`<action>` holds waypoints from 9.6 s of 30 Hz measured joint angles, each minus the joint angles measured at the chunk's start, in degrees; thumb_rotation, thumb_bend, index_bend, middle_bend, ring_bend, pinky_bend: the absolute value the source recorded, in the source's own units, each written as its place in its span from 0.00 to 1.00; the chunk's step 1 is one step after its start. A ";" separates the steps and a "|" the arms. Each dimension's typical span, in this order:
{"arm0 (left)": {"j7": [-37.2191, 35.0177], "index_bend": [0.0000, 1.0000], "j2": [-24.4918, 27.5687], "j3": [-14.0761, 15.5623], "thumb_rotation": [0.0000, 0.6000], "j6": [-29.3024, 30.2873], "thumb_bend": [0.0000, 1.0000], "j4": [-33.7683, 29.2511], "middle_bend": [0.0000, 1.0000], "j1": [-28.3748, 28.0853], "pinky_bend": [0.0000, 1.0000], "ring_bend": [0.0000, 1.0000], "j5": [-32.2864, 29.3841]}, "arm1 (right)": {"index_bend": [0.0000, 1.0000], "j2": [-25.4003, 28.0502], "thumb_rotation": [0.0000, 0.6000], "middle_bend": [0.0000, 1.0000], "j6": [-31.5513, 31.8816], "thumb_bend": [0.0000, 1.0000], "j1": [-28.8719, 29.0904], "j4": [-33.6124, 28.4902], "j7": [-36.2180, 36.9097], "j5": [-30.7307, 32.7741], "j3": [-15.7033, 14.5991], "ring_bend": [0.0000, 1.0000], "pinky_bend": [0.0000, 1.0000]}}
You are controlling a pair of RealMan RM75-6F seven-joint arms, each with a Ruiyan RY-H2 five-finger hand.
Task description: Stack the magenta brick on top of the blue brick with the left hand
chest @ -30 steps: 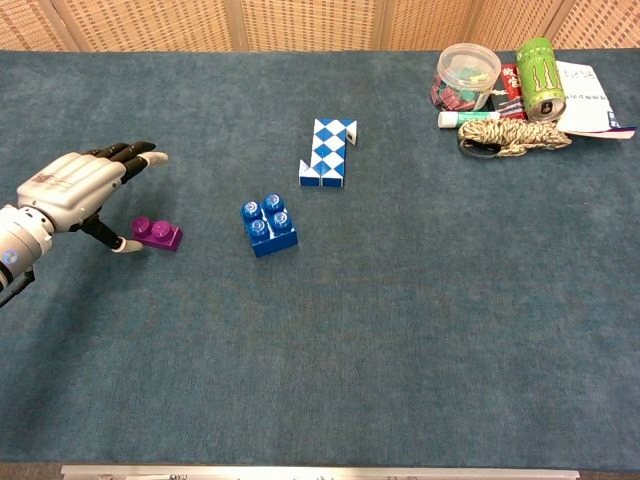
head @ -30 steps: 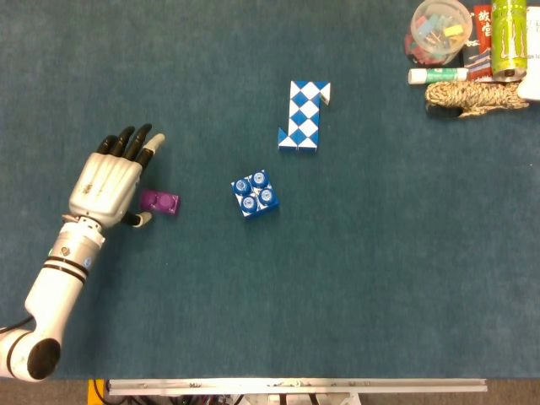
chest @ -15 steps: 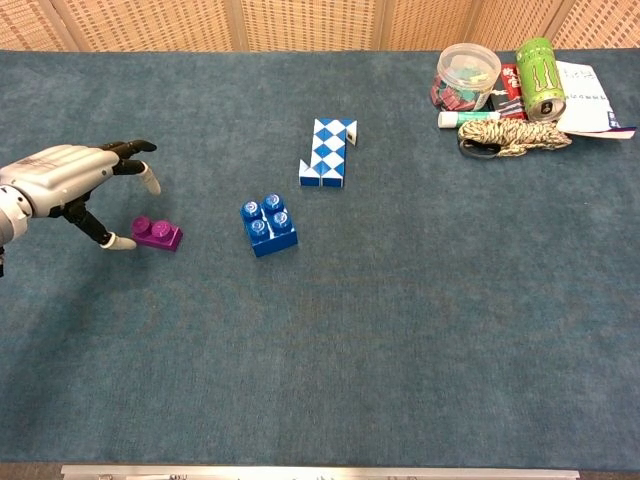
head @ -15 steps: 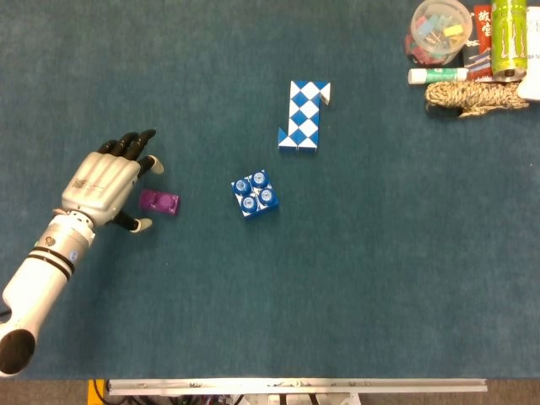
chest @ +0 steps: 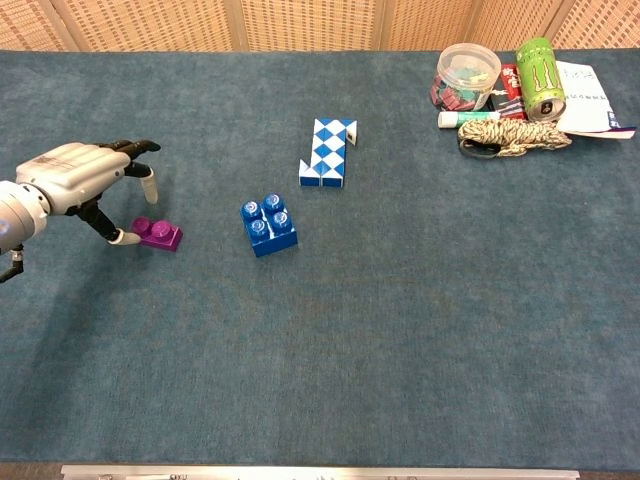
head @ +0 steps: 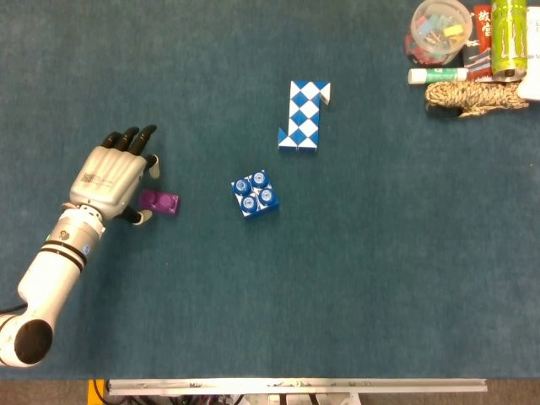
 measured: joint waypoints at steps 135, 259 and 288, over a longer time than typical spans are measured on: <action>-16.07 0.58 6.08 -0.90 1.00 -1.08 0.28 -4.29 0.00 -0.07 0.10 0.00 5.31 | 0.52 -0.04 1.00 0.39 -0.40 0.78 0.08 -0.01 -0.16 0.65 0.21 0.25 0.00; -36.75 0.59 -4.44 5.27 1.00 -5.95 0.32 20.36 0.00 -19.64 0.10 0.00 41.43 | 0.52 -0.38 1.00 0.39 -0.67 0.78 -2.25 0.92 -1.10 9.16 2.90 0.25 0.00; -29.96 0.59 -6.02 5.23 1.00 -7.48 0.32 19.59 0.00 -20.12 0.10 0.00 39.25 | 0.52 -0.19 1.00 0.39 -0.74 0.78 -2.36 0.95 -0.59 8.99 3.01 0.25 0.00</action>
